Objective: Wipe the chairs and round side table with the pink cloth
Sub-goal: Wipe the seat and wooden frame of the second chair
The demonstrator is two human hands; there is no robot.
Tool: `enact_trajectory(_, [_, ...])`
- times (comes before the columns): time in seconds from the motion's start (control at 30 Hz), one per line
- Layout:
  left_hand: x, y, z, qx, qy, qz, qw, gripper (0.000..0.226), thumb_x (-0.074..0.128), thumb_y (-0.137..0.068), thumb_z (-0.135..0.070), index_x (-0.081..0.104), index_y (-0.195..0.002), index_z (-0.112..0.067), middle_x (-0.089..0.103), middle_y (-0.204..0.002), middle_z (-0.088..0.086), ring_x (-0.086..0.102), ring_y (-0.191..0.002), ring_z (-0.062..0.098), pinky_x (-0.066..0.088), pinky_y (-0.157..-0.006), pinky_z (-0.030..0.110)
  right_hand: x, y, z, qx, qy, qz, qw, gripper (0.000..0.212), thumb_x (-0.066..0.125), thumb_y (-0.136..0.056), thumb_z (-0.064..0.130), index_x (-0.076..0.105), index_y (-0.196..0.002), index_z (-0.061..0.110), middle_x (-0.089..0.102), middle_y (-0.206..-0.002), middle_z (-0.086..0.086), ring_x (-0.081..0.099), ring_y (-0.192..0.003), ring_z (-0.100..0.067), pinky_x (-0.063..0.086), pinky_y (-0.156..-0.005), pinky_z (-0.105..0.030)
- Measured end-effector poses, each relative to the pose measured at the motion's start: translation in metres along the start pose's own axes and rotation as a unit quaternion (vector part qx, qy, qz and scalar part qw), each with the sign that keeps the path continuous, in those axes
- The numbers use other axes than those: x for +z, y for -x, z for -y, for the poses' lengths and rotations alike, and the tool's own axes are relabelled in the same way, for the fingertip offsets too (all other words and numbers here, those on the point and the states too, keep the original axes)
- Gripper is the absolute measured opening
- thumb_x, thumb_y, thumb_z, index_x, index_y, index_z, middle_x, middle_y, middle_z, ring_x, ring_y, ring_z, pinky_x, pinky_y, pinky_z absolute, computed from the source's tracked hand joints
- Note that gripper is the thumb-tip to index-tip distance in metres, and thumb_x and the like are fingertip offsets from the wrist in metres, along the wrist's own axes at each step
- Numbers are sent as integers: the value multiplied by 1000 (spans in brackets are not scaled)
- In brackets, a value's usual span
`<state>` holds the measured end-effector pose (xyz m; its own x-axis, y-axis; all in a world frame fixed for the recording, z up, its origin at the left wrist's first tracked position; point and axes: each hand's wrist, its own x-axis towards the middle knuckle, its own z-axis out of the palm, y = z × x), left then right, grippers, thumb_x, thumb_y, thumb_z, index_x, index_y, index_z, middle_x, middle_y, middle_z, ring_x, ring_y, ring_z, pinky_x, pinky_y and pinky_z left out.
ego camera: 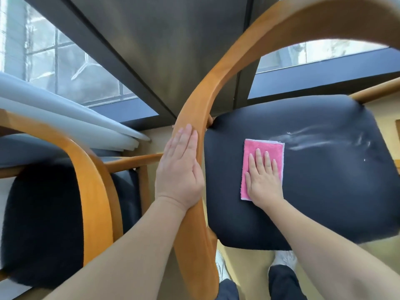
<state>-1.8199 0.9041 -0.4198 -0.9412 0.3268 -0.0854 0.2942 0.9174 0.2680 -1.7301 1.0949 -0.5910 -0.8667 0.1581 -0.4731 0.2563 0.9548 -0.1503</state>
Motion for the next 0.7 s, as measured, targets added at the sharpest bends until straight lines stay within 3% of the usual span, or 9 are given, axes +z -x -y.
enact_trajectory(0.17, [7,-1,3,22,-13,-23,999,52,32,-95,-28,35,-145,-15,32,-153,1,16,-140,12,10,-113,39,-18,-57,24,-27,5,-31,999,56,-1,-101,42,-19,-148,17,-19,-160,-3,-21,-146,-26,-14,-118,-41])
enact_trajectory(0.33, [9,0,6,30,-8,-39,999,53,32,-92,-26,40,-143,-14,34,-151,1,21,-140,13,13,-113,40,-43,-126,63,-51,20,-34,998,60,7,-102,43,-1,-155,17,-5,-164,-6,-12,-149,-30,-9,-120,-47])
enact_trajectory(0.5, [9,0,6,28,16,-46,998,52,32,-92,-24,41,-142,-13,36,-150,1,24,-140,14,15,-113,39,-41,-126,69,-63,44,-35,996,60,8,-102,44,3,-156,18,-2,-164,-6,-10,-149,-32,-10,-119,-49])
enact_trajectory(0.7, [9,0,5,24,10,-50,998,53,29,-92,-28,43,-141,-13,37,-149,0,23,-139,12,15,-113,40,-23,-91,83,-152,49,-19,987,60,11,-103,45,-2,-156,19,-3,-164,-1,-13,-149,-28,-15,-117,-46])
